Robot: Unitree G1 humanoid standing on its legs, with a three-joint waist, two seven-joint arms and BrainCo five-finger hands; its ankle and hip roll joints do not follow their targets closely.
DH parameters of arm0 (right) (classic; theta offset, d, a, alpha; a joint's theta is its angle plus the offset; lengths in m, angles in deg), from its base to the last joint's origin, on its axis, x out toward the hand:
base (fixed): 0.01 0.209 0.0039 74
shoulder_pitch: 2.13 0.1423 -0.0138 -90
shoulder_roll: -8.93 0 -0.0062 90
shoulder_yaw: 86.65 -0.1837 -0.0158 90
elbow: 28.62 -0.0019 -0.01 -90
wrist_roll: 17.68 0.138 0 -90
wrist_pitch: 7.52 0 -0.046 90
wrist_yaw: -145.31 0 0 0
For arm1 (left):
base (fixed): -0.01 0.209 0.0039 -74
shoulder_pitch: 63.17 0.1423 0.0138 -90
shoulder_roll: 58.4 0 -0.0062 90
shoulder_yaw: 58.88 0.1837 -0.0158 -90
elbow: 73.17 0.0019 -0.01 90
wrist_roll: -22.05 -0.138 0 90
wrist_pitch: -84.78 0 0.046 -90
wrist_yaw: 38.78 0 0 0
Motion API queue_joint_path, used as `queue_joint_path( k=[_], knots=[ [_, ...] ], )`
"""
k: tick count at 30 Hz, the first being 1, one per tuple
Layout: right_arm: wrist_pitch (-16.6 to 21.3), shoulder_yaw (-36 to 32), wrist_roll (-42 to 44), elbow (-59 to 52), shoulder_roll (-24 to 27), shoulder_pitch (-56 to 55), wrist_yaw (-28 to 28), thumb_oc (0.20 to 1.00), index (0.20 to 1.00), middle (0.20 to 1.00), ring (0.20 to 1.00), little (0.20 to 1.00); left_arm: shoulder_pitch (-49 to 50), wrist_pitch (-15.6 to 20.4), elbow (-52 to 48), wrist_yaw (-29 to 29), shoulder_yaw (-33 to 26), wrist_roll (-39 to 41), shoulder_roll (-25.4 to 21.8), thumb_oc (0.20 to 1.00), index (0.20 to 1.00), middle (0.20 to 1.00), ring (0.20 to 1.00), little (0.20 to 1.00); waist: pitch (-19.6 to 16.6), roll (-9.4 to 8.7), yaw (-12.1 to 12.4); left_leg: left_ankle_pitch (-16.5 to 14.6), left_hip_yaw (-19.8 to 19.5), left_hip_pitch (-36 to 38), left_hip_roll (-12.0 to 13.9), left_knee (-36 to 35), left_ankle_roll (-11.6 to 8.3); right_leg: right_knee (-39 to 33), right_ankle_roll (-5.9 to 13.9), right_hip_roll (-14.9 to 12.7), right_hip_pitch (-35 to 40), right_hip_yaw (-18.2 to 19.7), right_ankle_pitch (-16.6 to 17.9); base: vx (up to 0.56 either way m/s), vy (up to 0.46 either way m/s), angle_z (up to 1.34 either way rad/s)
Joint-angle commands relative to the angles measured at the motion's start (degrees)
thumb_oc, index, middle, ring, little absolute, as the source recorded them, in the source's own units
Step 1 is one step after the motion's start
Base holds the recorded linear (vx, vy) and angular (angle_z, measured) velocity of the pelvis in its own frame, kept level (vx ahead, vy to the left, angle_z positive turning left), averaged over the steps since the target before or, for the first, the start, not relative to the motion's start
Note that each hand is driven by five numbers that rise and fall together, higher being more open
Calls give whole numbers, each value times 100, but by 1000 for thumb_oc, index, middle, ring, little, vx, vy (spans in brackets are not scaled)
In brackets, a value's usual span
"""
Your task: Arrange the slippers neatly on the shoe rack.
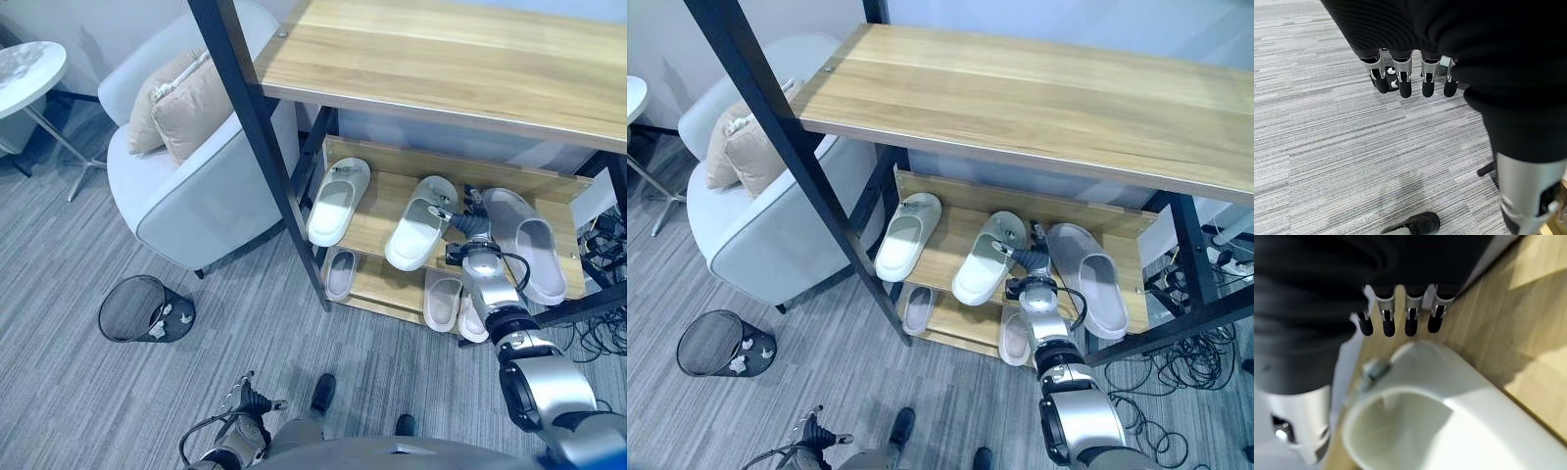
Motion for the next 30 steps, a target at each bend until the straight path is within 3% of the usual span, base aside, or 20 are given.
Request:
queue_joint_path(
  k=[1,8,12,21,25,30],
  knots=[
    [-122,-133,-229,-244,305,197,-40,1000,1000,1000,1000,1000,140,-126,220,-73,100,95,832,1000,1000,1000,1000,1000,11,16,101,109,-168,53,19,34,56,38,233,-351,79,-204,181,0,0,0],
    [-296,-260,-160,-615,-116,-121,-71,1000,1000,1000,1000,1000,255,-235,-106,-132,9,125,817,1000,1000,1000,1000,1000,143,15,91,82,-191,125,29,34,80,38,232,-358,173,-247,164,14,3,0],
    [-169,-360,-58,-989,-625,-458,-206,1000,1000,1000,1000,1000,211,-173,102,-94,19,96,865,1000,1000,1000,1000,1000,91,-8,118,57,-208,169,26,34,101,38,229,-371,232,-267,129,46,13,2],
    [121,-602,57,-1314,-997,-708,-773,1000,1000,1000,1000,1000,154,34,556,-12,27,117,886,1000,1000,1000,1000,1000,-7,-26,171,46,-250,202,3,34,106,38,250,-385,276,-339,91,26,12,4],
    [641,-784,48,-1602,-989,-929,-1005,1000,1000,1000,1000,1000,158,210,887,74,40,112,905,1000,1000,1000,1000,1000,-82,-25,166,41,-265,221,3,34,107,38,260,-383,292,-364,69,31,6,7],
    [1040,-723,110,-2226,-1030,-1384,-779,1000,1000,1000,1000,1000,101,366,1170,155,41,162,969,1000,1000,1000,1000,1000,-188,-47,108,7,-241,256,10,34,103,38,260,-373,314,-343,41,7,-1,0]
  ],
)
